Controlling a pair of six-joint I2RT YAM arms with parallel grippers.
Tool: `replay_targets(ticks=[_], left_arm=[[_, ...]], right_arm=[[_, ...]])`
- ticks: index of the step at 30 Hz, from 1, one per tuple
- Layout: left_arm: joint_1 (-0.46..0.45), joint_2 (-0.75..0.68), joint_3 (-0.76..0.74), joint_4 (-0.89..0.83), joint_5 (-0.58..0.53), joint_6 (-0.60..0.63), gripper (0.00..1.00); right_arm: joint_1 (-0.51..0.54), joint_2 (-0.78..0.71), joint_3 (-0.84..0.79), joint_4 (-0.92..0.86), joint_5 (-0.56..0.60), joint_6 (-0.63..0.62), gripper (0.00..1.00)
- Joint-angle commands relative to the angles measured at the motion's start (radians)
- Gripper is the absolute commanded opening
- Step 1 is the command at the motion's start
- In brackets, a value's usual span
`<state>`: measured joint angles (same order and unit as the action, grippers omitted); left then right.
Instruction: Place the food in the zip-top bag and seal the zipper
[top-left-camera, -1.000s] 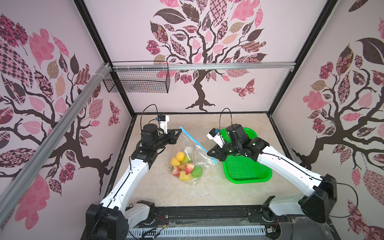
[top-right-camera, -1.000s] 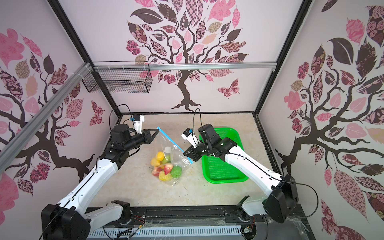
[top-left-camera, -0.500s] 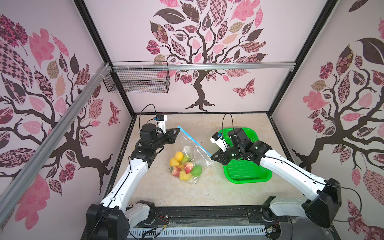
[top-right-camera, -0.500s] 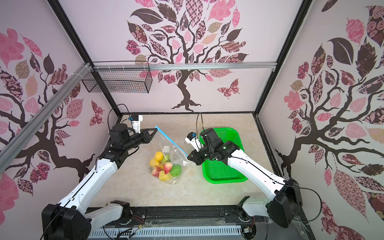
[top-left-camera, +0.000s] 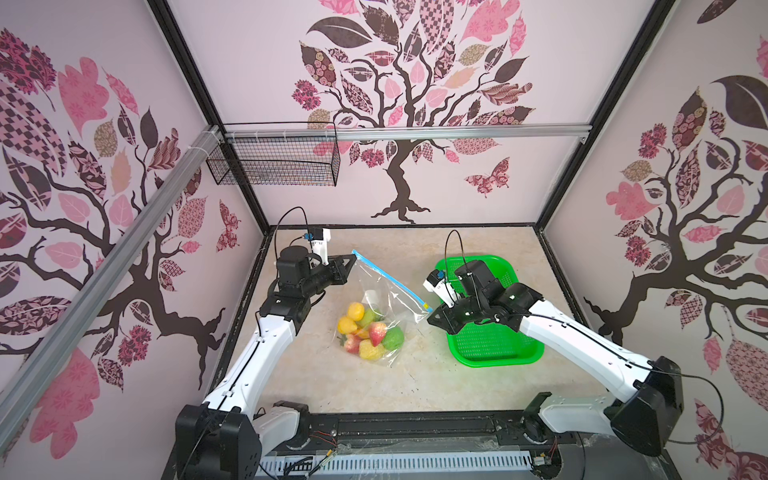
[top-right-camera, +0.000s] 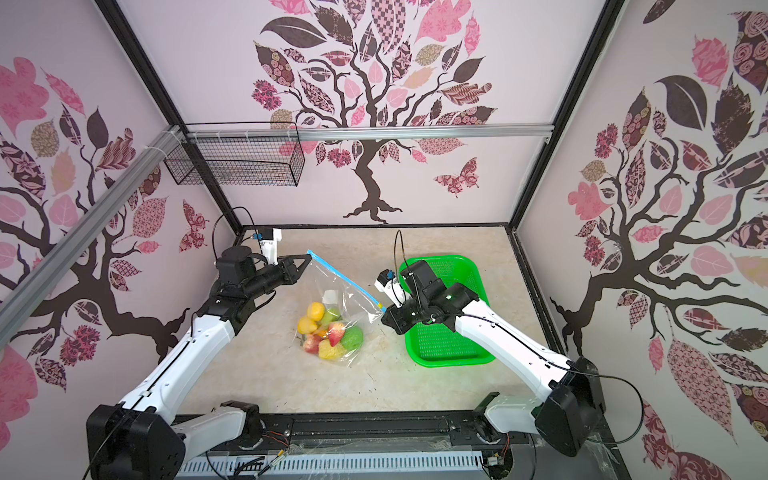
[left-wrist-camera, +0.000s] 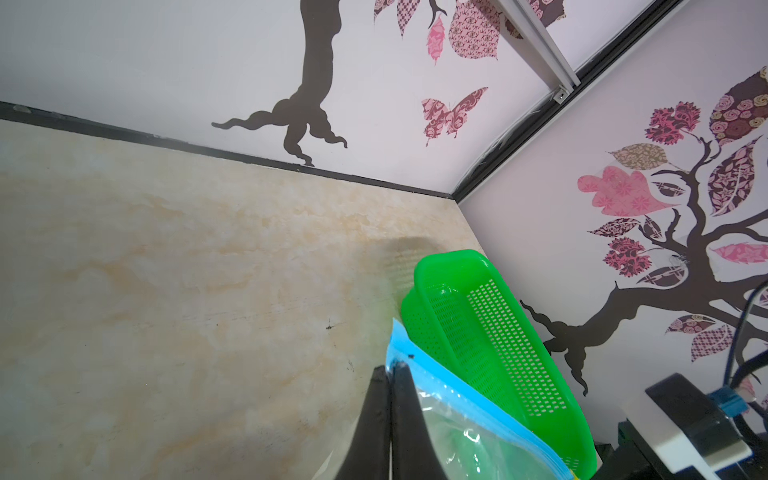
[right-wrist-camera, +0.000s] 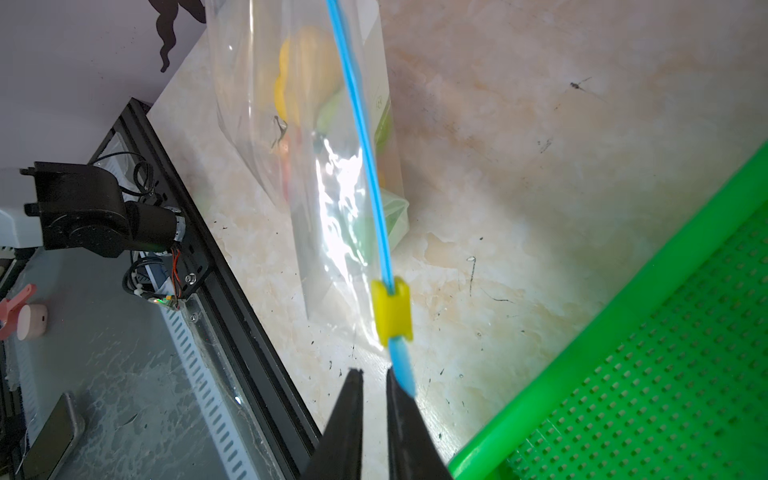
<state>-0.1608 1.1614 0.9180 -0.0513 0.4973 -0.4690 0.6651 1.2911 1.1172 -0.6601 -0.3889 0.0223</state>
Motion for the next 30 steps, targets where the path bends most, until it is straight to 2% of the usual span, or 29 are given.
replay_targets(ticks=[1, 5, 9, 13, 16, 21, 26, 30], left_arm=[[0.004, 0.006, -0.007, 0.037, 0.007, 0.002, 0.00], [0.003, 0.008, -0.007, 0.040, 0.033, 0.007, 0.00], [0.003, 0.008, -0.010, 0.042, 0.047, 0.008, 0.00], [0.004, 0.008, -0.011, 0.041, 0.040, 0.007, 0.00], [0.003, 0.010, -0.013, 0.038, 0.013, 0.010, 0.00], [0.004, 0.009, -0.028, 0.016, -0.088, 0.010, 0.00], [0.003, 0.038, -0.033, -0.015, -0.263, 0.022, 0.00], [0.004, 0.094, -0.011, 0.003, -0.312, -0.020, 0.00]], right_arm=[[-0.002, -0.031, 0.016, -0.022, -0.008, -0.003, 0.16], [-0.002, -0.013, 0.045, -0.001, -0.029, -0.004, 0.16], [-0.002, -0.012, 0.078, -0.021, 0.025, -0.021, 0.20], [-0.003, -0.039, 0.099, -0.024, 0.134, -0.021, 0.39], [-0.004, -0.060, 0.100, 0.024, 0.194, 0.012, 0.64], [-0.003, -0.093, 0.053, 0.142, 0.431, 0.081, 0.87], [-0.024, -0.112, -0.008, 0.244, 0.668, 0.121, 0.99], [-0.050, -0.141, -0.089, 0.350, 0.788, 0.130, 1.00]])
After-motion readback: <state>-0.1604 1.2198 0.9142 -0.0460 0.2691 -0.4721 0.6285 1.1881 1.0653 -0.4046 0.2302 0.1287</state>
